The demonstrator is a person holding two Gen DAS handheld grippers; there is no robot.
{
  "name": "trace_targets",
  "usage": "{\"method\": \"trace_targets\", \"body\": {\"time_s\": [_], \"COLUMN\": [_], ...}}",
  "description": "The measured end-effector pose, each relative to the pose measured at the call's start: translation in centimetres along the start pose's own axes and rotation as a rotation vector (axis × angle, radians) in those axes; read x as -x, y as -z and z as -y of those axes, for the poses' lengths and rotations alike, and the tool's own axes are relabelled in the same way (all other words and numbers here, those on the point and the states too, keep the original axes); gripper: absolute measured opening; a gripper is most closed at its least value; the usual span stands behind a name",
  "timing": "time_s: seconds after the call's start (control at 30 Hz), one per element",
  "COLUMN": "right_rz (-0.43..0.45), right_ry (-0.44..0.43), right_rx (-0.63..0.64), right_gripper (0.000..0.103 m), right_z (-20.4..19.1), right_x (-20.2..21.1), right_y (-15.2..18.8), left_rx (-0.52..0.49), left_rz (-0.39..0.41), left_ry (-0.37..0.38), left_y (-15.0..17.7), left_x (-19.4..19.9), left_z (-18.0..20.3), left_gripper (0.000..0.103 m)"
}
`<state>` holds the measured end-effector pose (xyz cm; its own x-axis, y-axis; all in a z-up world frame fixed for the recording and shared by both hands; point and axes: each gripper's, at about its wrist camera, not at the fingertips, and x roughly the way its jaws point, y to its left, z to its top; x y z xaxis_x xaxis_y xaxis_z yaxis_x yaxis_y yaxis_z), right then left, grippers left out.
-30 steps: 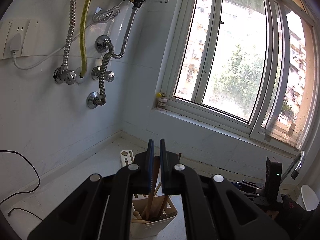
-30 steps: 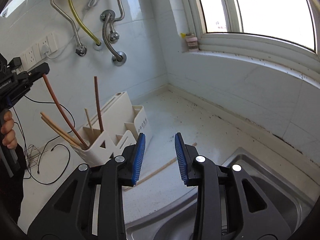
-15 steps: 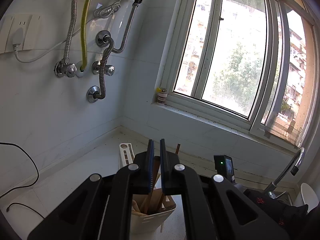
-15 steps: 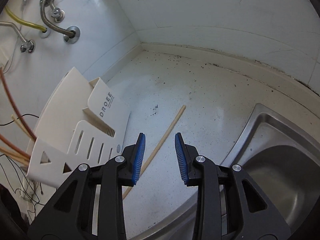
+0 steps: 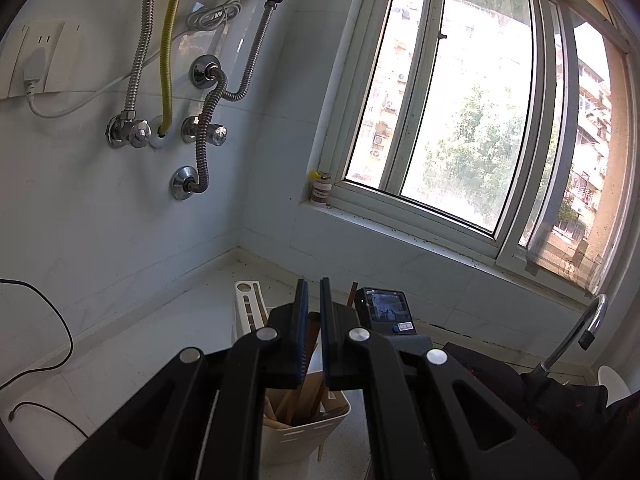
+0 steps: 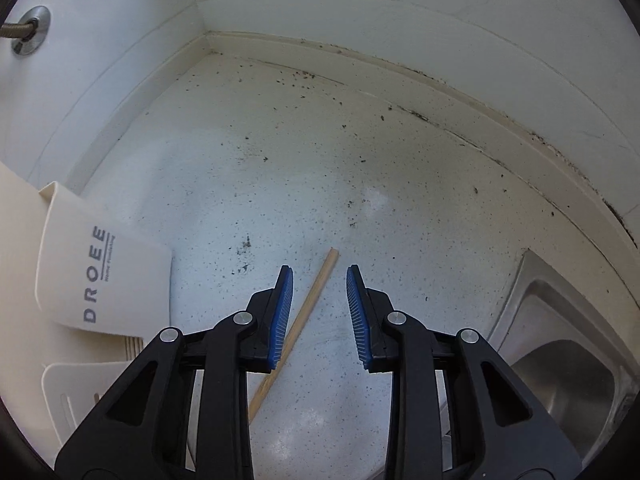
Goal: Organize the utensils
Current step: 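Move the right tool toward a light chopstick lying near the sink, then grasp the light chopstick with the right tool and lift it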
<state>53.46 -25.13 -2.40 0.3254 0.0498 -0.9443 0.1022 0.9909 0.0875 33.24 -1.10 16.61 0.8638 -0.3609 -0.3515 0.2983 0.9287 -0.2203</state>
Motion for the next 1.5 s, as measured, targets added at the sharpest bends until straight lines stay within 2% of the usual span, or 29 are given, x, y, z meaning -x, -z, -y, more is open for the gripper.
{"method": "trace_targets", "body": {"time_s": [0.23, 0.3, 0.6, 0.73, 0.83, 0.9, 1.0, 1.13, 1.27, 1.3, 1.5], "right_rz": [-0.036, -0.045, -0.042, -0.022, 0.002, 0.040, 0.125, 0.306, 0.461, 0.461, 0.639], "right_ry": [0.047, 0.059, 0.125, 0.114, 0.066, 0.038, -0.056, -0.170, -0.210, -0.210, -0.298], "right_rx": [-0.022, -0.025, -0.030, -0.060, -0.070, -0.083, -0.090, -0.076, -0.042, -0.042, 0.009], "right_gripper": [0.016, 0.010, 0.008, 0.006, 0.006, 0.006, 0.006, 0.006, 0.006, 0.006, 0.006], "right_z": [-1.0, -1.3, -2.3, -2.0, -1.3, -0.4, 0.4, 0.6, -0.3, -0.3, 0.3], "right_x": [-1.5, -1.8, -3.0, -3.0, -2.8, -1.9, 0.4, 6.0, 12.3, 12.3, 22.2], "right_y": [-0.8, -0.9, -1.5, -1.6, -1.6, -1.2, -0.9, -0.3, 0.1, 0.1, 1.7], "left_rx": [0.003, 0.002, 0.010, 0.011, 0.015, 0.020, 0.025, 0.028, 0.023, 0.019, 0.005], "left_rz": [-0.009, -0.009, -0.011, -0.014, -0.013, -0.011, -0.003, 0.012, 0.011, 0.017, 0.032], "left_ry": [-0.001, -0.002, -0.006, -0.009, -0.015, -0.017, -0.021, -0.032, -0.046, -0.046, -0.054], "left_y": [0.0, -0.1, 0.0, 0.1, 0.1, 0.1, 0.0, -0.1, -0.2, -0.2, -0.7], "left_x": [-0.2, -0.2, -0.3, -0.2, -0.1, 0.0, 0.2, 0.5, 0.6, 0.7, 0.9], "left_z": [-0.3, -0.3, -0.5, -0.5, -0.7, -0.8, -0.9, -1.0, -1.0, -0.9, -0.4], "left_gripper": [0.005, 0.005, 0.005, 0.005, 0.005, 0.005, 0.005, 0.005, 0.005, 0.005, 0.005]}}
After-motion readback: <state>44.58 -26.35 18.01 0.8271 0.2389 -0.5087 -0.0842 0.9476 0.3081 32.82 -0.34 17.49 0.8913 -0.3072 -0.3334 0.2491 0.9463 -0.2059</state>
